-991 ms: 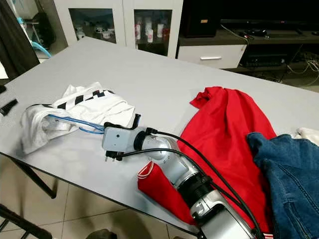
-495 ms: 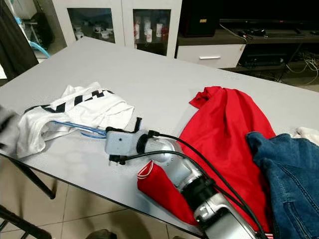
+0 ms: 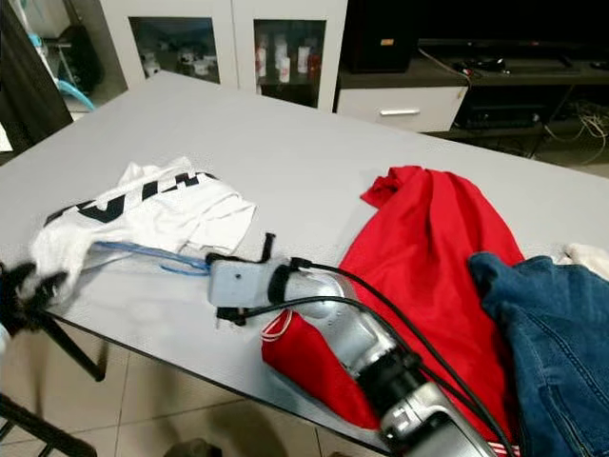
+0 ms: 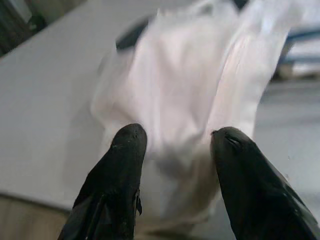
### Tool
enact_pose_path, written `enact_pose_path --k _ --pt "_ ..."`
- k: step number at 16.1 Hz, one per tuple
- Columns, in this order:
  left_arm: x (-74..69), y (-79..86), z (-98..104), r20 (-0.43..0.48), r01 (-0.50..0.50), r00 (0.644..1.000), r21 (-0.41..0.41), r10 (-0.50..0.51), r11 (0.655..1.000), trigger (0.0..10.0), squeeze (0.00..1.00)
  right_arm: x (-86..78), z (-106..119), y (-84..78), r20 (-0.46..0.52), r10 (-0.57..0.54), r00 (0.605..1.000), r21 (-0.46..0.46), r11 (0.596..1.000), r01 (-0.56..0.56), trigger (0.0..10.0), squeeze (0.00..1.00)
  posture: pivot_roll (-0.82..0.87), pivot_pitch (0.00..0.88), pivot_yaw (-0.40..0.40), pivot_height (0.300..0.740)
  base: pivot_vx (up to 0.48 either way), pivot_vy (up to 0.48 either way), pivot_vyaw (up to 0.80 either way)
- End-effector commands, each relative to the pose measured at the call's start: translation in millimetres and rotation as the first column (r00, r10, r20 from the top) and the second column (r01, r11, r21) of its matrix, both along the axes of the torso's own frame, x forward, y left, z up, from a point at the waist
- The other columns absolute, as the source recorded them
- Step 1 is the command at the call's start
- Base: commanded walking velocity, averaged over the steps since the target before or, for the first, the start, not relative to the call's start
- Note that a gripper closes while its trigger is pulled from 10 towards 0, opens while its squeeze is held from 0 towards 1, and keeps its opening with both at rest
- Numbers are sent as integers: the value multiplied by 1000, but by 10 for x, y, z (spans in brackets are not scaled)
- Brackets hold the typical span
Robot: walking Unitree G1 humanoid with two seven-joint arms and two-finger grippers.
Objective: Hang hanger
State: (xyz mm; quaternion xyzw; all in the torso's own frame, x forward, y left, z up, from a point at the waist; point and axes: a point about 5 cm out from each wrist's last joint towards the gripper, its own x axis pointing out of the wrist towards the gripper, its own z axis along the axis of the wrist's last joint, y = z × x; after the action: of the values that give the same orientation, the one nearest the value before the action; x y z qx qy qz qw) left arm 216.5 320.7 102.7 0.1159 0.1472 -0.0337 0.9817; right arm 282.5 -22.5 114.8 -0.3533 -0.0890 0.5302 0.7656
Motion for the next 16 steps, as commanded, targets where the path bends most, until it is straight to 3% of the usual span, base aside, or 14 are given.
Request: enact_pose_path --k 1,5,8,9,10,11,15,16 --pt "10 11 6 4 -7 1000 37 6 999 10000 0 -11 27 -64 -15 5 1000 9 1000 -5 10000 0 94 2 -11 740 0 0 0" --pt "-13 9 -55 -3 15 1000 110 -14 994 10000 0 22 24 -180 -21 -17 1000 -7 1000 16 10000 0 94 2 -11 740 0 0 0" --pt "-8 28 -111 -13 -15 1000 108 16 994 10000 0 4 131 -326 -59 23 998 22 1000 -21 10000 0 94 2 -11 740 0 0 0" --pt "11 43 -88 8 -28 1000 108 27 994 10000 0 18 175 -376 -51 24 998 33 999 -22 10000 0 92 2 -14 740 0 0 0" --pt "69 57 49 108 -49 993 56 43 997 10000 0 82 259 -413 -24 1 1000 57 998 1 10000 0 92 2 -14 740 0 0 0" --pt "92 53 123 161 -41 986 20 37 999 10000 0 112 292 -406 -10 -9 1000 64 998 9 10000 0 91 0 -10 740 0 0 0" --pt "113 -9 173 219 8 976 -83 11 997 10000 0 171 363 -240 34 -30 999 83 996 27 10000 0 90 0 -5 740 0 0 0" --pt "111 1 140 208 -8 978 -86 26 996 10000 0 183 339 -64 42 -31 999 74 997 27 10000 0 91 0 -5 740 0 0 0"
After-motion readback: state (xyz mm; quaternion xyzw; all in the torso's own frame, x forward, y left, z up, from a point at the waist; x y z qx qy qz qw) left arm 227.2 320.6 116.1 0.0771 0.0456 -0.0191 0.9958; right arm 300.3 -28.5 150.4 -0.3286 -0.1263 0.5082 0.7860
